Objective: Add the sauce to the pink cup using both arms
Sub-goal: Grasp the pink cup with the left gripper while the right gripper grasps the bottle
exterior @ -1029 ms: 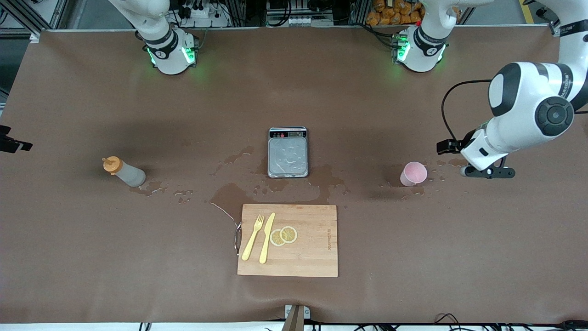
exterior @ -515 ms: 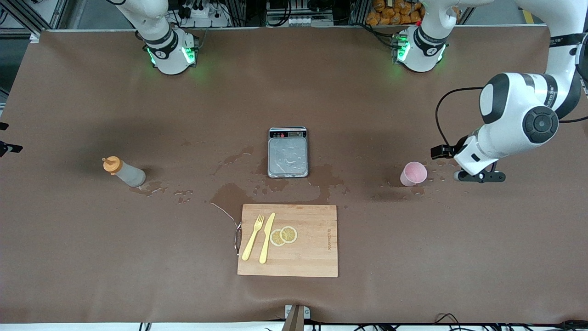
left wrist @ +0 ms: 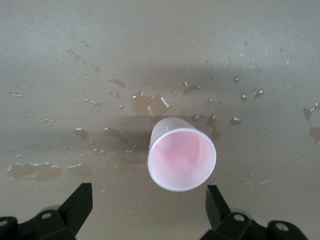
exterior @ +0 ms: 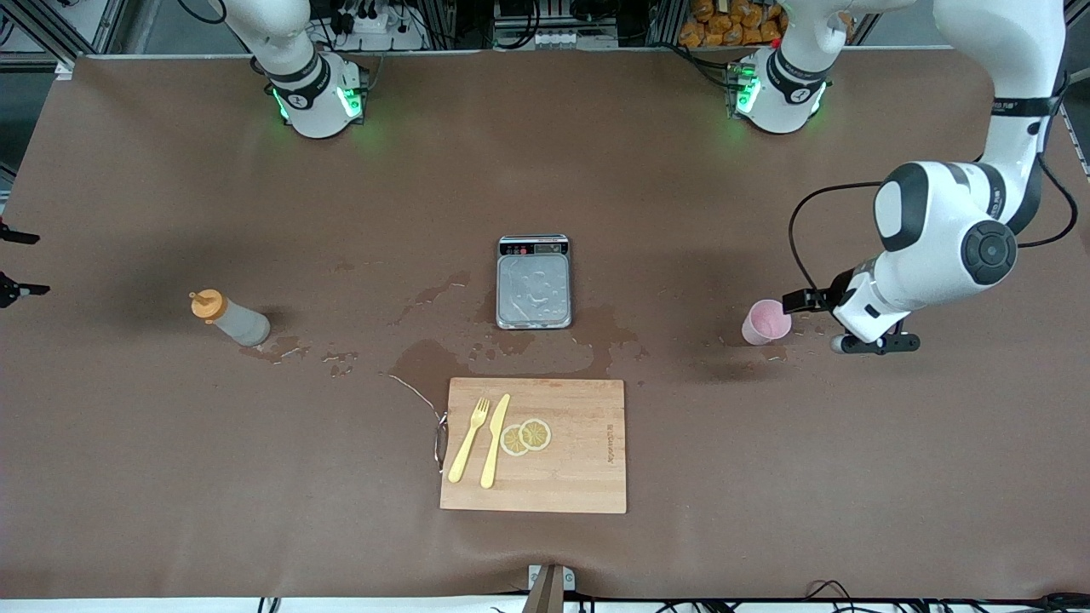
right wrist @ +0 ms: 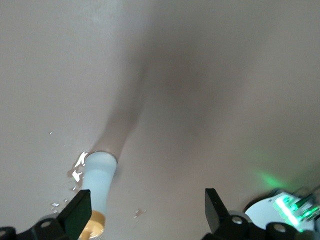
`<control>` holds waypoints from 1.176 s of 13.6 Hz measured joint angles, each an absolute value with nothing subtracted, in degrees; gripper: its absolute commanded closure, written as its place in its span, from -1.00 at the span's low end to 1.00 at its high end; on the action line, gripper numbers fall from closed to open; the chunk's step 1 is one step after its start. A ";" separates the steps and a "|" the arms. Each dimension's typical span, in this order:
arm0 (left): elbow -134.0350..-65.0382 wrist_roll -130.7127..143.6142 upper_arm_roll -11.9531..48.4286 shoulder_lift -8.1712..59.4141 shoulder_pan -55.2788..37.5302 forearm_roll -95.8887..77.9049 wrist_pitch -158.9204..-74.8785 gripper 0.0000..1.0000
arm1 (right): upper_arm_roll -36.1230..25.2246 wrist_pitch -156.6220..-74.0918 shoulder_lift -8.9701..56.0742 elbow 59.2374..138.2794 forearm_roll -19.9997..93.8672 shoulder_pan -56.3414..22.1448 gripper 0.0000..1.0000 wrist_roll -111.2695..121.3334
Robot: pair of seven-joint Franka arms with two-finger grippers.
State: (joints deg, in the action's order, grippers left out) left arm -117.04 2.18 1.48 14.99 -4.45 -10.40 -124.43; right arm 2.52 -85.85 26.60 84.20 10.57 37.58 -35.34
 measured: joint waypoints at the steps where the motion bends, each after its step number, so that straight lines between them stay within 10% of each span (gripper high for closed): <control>1: -117.04 2.19 1.50 15.91 -4.49 -10.67 -125.17 -1.00 | 2.50 -84.70 27.75 83.91 12.33 38.32 -1.00 -36.03; 11: -117.03 2.27 1.64 22.05 -4.74 -10.73 -130.56 -1.00 | 2.46 -75.77 40.26 83.49 32.67 44.46 -1.00 -43.34; 16: -117.16 2.27 1.74 23.52 -6.57 -10.73 -130.55 0.83 | 2.99 -75.62 47.91 81.94 38.36 45.76 -1.00 -43.17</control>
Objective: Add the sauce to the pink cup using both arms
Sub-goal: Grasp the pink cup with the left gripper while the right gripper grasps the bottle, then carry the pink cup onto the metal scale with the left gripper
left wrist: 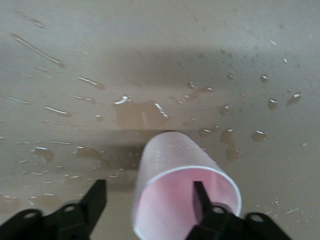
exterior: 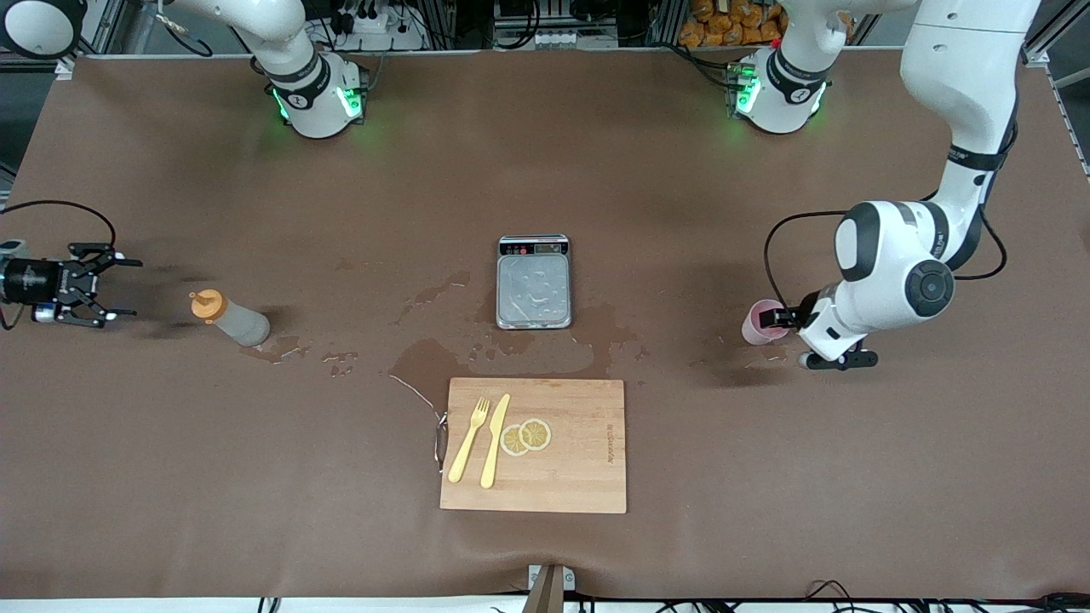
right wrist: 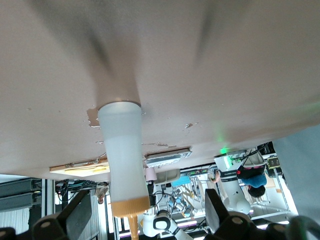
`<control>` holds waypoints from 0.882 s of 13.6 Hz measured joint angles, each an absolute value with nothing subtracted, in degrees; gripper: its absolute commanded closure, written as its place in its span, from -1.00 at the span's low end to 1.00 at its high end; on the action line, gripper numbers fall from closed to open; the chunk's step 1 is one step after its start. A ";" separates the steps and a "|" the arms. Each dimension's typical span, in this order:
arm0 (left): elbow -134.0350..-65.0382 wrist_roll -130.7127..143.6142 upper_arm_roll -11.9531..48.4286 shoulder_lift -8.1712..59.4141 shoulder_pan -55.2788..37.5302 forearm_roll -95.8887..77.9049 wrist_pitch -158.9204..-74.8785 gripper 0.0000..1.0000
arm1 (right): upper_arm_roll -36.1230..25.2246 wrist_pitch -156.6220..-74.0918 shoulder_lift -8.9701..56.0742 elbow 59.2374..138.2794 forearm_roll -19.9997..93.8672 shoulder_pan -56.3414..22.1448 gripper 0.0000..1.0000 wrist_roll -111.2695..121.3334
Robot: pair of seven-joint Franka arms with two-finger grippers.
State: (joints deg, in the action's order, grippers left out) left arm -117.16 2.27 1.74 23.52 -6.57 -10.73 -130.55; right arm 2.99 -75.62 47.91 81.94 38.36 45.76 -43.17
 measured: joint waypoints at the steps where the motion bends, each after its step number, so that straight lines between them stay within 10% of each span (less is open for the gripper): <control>1: -117.16 2.27 1.74 23.76 -7.32 -10.73 -130.55 1.00 | 3.36 -75.67 49.02 81.04 38.45 45.68 -1.00 -43.17; 12: -115.76 2.26 1.61 21.94 -7.80 -6.96 -130.10 1.00 | 3.86 -76.01 54.62 78.58 42.18 43.02 -1.00 -36.33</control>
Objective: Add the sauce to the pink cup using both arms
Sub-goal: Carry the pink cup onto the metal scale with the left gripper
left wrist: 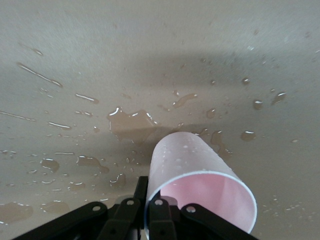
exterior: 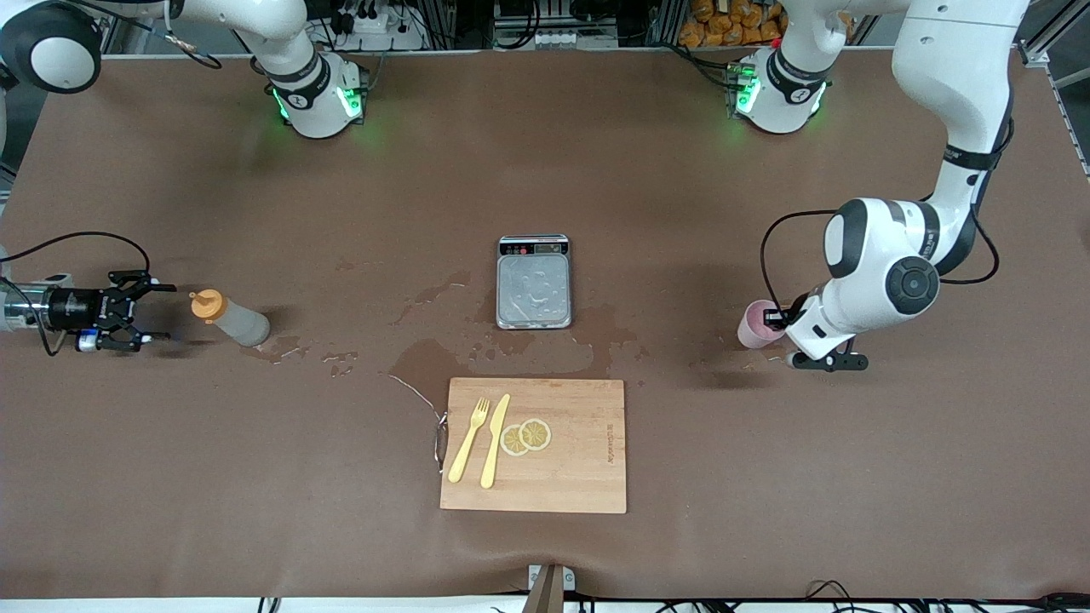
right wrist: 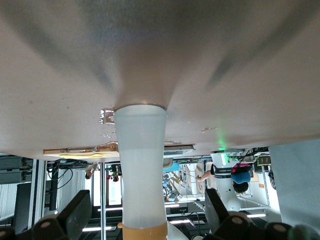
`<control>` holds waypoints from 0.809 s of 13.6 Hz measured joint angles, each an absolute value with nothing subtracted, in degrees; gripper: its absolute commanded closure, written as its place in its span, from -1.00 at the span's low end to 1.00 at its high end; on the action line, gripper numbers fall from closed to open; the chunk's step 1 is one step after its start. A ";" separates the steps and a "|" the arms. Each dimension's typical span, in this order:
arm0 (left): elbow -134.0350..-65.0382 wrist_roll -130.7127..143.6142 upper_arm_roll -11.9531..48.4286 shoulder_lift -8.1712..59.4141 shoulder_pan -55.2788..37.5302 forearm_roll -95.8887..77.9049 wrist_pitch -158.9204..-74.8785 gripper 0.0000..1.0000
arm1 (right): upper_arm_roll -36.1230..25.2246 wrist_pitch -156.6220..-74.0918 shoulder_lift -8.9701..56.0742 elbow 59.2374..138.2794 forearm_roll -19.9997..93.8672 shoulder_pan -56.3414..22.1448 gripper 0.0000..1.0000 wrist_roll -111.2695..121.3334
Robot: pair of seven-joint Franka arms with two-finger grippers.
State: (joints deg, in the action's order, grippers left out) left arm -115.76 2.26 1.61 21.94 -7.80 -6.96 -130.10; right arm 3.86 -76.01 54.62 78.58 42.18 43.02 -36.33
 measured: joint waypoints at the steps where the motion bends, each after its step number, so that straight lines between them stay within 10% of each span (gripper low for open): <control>1: -115.36 2.26 1.62 21.14 -7.80 -6.96 -129.14 1.00 | 3.88 -75.99 55.00 78.64 42.41 43.01 -1.00 -36.11; 11: -108.21 34.70 16.19 18.14 -8.59 -6.94 -120.26 1.00 | 4.07 -77.66 56.02 81.65 45.75 40.16 -1.00 -34.39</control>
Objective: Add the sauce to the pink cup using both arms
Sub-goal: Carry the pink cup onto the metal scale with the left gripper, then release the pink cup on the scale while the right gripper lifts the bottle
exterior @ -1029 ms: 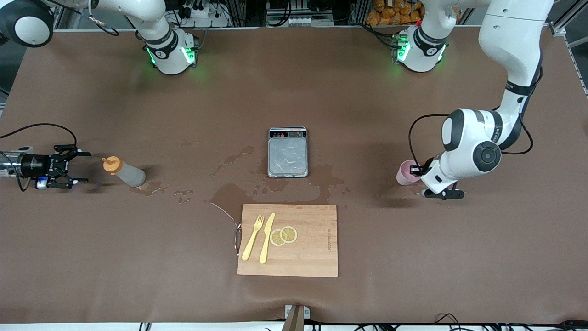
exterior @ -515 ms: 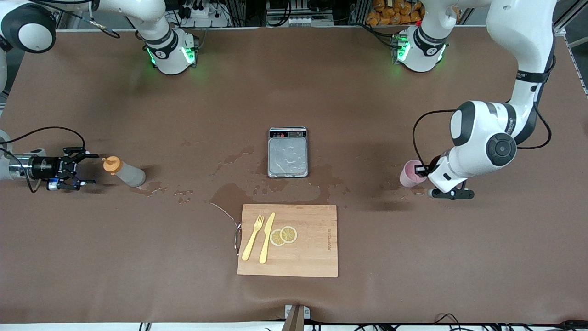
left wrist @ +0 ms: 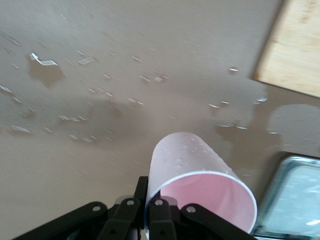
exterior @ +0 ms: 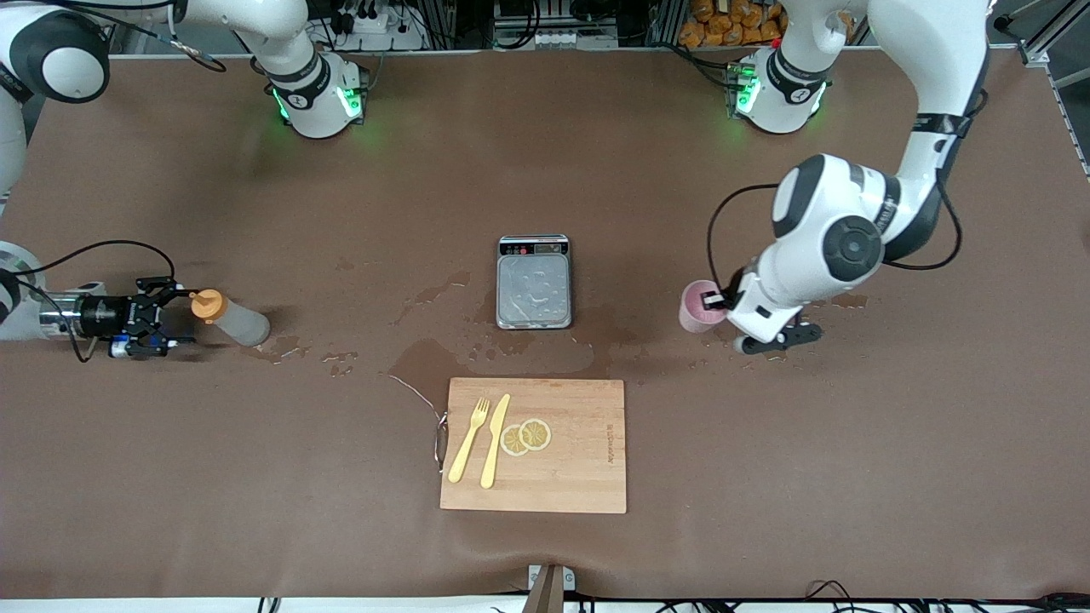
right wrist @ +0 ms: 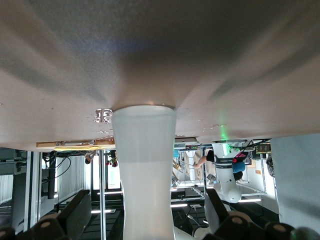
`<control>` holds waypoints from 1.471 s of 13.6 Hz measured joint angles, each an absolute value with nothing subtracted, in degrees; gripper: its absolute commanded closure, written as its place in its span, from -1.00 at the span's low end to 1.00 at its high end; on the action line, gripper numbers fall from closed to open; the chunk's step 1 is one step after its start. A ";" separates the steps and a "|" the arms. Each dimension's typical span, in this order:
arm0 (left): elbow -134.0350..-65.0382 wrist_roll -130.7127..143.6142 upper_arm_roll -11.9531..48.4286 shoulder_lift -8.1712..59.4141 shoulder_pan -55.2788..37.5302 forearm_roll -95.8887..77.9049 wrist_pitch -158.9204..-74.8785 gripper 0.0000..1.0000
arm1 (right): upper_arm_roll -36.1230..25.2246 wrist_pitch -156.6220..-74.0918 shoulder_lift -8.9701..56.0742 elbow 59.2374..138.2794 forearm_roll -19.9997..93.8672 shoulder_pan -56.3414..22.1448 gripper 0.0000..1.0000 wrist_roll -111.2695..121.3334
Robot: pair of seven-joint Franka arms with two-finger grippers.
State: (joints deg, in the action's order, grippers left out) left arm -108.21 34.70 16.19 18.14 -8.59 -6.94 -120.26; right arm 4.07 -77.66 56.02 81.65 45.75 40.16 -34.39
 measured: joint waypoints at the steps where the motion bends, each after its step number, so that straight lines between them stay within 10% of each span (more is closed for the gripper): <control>1: -107.29 38.89 17.68 18.33 -9.38 -6.94 -120.24 1.00 | 4.07 -78.51 56.04 82.28 45.88 39.66 -1.00 -34.11; 12: -92.61 69.90 18.80 32.55 -27.50 -6.93 -120.63 1.00 | 4.18 -80.62 56.07 85.89 48.10 36.04 -1.00 -33.41; 16: -91.44 72.66 18.58 35.96 -30.06 -5.35 -124.48 1.00 | 4.24 -80.62 56.05 86.12 48.25 36.01 -0.22 -33.23; 20: -91.34 74.40 18.53 37.38 -30.94 -3.38 -126.56 1.00 | 4.38 -80.61 56.04 86.15 48.54 35.69 -0.14 -33.23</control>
